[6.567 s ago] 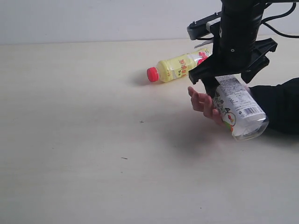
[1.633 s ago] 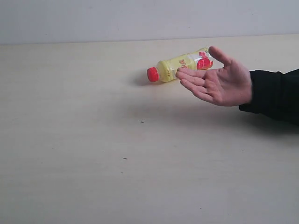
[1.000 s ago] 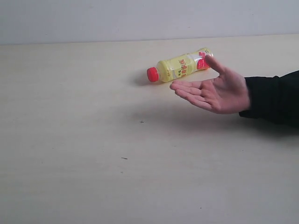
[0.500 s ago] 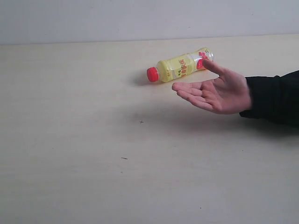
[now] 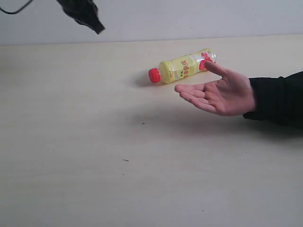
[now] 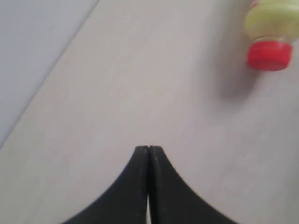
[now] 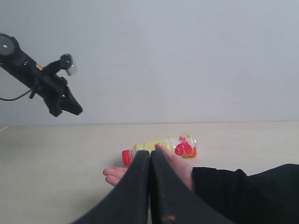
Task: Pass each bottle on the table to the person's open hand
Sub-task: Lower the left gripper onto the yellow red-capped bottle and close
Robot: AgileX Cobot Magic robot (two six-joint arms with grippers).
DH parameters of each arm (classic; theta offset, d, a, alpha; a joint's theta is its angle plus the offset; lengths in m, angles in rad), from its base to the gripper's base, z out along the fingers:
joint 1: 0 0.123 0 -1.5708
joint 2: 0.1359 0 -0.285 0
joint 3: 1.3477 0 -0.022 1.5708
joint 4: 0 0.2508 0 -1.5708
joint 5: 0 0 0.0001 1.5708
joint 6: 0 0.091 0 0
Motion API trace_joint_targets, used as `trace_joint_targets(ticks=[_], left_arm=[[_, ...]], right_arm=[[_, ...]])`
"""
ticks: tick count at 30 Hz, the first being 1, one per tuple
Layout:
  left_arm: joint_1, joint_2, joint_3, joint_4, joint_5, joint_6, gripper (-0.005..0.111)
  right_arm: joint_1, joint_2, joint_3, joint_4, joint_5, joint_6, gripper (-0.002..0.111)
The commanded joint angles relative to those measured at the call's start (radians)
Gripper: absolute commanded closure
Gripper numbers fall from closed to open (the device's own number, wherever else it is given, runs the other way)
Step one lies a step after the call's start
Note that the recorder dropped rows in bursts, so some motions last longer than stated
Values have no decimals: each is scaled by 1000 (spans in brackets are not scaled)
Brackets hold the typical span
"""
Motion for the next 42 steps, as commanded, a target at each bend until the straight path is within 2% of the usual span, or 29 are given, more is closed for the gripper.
trace_joint_targets(ticks=[1, 5, 10, 12, 18, 20, 25, 28, 37, 42], left_arm=[[-91, 106, -136, -37, 25, 83, 107], [-158, 164, -203, -37, 21, 119, 107], [-220, 189, -216, -26, -32, 128, 107], [-235, 196, -216, -19, -43, 130, 107], [-251, 219, -216, -21, -163, 1, 105], [-253, 218, -216, -29, -159, 1, 99], [-262, 218, -216, -42, -108, 10, 71], [-274, 218, -216, -42, -93, 10, 60], [-287, 218, -216, -40, -54, -26, 44], [-289, 218, -216, -31, -34, -24, 43]], right_arm=[[-4, -3, -5, -6, -1, 0, 108], [-4, -3, -5, -6, -1, 0, 108], [-4, -3, -5, -6, -1, 0, 108], [-4, -3, -5, -6, -1, 0, 108], [-4, -3, -5, -6, -1, 0, 108], [-4, -3, -5, -6, -1, 0, 108], [-4, -3, -5, -6, -1, 0, 108], [-4, -3, -5, -6, -1, 0, 108], [-4, -3, -5, -6, -1, 0, 108], [-4, -3, -5, -6, -1, 0, 108]])
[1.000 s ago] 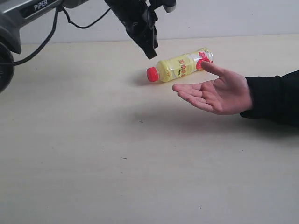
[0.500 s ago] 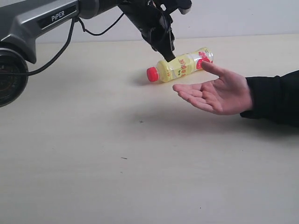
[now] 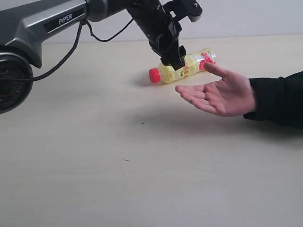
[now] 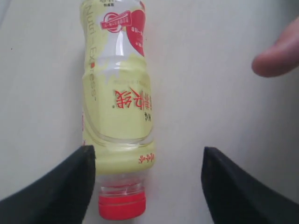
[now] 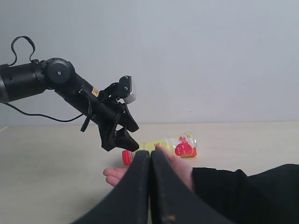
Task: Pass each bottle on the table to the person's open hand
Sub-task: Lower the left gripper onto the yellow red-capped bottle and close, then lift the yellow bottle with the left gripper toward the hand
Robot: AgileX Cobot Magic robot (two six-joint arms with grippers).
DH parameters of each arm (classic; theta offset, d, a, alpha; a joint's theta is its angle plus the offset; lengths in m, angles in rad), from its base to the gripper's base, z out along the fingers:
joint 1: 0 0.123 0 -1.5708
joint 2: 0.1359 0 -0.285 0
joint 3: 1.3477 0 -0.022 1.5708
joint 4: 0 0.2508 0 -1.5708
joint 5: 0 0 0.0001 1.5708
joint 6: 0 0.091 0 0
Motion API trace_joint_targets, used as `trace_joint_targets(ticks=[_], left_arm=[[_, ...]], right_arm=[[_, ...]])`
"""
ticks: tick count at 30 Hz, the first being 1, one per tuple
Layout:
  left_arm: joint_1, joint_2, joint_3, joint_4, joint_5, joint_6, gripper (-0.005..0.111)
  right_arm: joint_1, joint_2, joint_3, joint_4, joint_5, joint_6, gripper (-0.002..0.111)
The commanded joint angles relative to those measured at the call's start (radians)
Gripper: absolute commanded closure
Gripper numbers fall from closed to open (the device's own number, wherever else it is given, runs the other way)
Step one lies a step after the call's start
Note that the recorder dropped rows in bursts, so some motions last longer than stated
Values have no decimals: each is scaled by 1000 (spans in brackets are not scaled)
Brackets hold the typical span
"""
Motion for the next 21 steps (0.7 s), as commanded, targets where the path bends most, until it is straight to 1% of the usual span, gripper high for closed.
trace_joint_targets(ticks=[1, 5, 9, 15, 17, 19, 21], left_arm=[[-5, -2, -8, -1, 17, -15, 43], [-5, 19, -8, 7, 36, -22, 43], [-5, 52, -8, 32, 16, -60, 43], [-5, 63, -8, 33, 19, -66, 43], [-3, 77, -8, 69, 15, -71, 43], [1, 92, -8, 148, -33, -144, 38], [3, 109, -8, 159, -37, -144, 35]], right_arm=[[-4, -3, -5, -6, -1, 0, 108], [-4, -3, -5, -6, -1, 0, 108], [-4, -3, -5, -6, -1, 0, 108], [-4, -3, -5, -6, -1, 0, 108], [-4, -3, -5, -6, -1, 0, 108], [-4, -3, -5, -6, -1, 0, 108], [-4, -3, -5, -6, -1, 0, 108]])
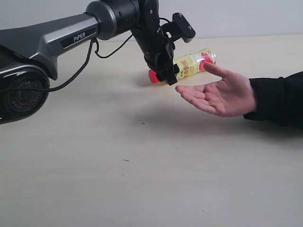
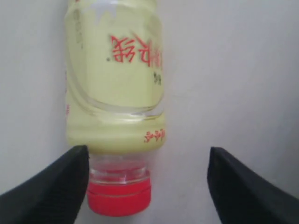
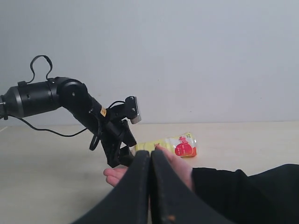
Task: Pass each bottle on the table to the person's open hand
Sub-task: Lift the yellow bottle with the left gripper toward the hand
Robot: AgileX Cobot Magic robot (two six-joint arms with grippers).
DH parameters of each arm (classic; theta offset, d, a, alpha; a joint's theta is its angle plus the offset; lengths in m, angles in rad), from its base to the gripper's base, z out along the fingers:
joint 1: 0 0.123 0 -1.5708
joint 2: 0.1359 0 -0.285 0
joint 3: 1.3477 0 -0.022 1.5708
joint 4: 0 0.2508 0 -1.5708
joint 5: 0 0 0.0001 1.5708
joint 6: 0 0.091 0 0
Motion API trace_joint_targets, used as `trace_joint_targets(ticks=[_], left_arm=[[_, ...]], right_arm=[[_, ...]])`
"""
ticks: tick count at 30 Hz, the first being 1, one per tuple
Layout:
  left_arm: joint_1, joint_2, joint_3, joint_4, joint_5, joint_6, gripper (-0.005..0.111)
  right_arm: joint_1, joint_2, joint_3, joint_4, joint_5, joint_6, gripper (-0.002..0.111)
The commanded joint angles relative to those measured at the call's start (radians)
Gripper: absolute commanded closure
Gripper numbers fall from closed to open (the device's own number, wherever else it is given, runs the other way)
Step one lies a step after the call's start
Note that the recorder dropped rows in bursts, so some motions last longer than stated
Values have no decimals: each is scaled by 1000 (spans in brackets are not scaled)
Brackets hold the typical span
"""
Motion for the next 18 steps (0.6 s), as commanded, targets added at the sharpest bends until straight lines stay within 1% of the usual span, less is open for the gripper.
trace_joint_targets(ticks=[1, 5, 18], left_arm=[[6, 26, -6, 37, -32, -24, 35], [6, 42, -6, 39, -69, -22, 35], [12, 44, -6, 55, -79, -51, 36]], right_arm=[[-4, -3, -5, -6, -1, 0, 108], [-4, -3, -5, -6, -1, 0, 108], [-4, -3, -5, -6, -1, 0, 108]])
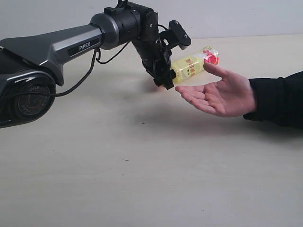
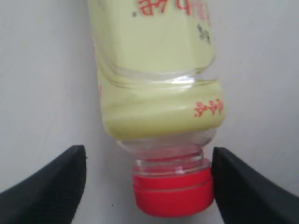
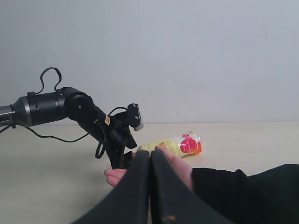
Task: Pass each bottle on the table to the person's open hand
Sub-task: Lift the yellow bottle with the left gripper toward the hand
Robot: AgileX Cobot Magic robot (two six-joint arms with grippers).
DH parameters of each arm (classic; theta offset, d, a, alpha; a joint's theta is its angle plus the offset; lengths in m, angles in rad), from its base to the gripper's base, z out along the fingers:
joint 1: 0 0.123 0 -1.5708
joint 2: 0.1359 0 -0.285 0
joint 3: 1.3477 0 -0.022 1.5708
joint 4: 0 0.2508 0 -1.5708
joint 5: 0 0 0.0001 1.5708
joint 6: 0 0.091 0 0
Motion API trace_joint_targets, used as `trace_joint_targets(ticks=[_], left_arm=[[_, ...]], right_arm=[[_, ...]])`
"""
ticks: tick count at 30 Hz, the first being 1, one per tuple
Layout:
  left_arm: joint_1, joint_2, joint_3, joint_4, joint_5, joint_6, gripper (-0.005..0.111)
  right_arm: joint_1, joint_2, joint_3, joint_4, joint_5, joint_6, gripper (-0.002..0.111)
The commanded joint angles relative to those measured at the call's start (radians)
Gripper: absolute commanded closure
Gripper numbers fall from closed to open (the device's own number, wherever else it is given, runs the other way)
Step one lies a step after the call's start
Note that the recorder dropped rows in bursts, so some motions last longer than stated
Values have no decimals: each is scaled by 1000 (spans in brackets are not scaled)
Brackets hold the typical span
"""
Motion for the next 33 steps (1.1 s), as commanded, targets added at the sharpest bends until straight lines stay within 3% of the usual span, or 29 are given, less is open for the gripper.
trace_joint_targets(ticks=[1, 5, 13, 26, 33], left_arm=[[4, -5, -6, 0, -8, -15, 37], [4, -5, -6, 0, -9, -15, 52], [4, -5, -6, 0, -11, -8, 107], [6, -5, -6, 11, 77, 81, 107], [48, -5, -6, 4, 133, 92, 107]], right_arm=[[-4, -3, -5, -6, -1, 0, 108], [-4, -3, -5, -6, -1, 0, 108], [-4, -3, -5, -6, -1, 0, 108], [-4, -3, -5, -6, -1, 0, 108], [-4, -3, -5, -6, -1, 0, 108]])
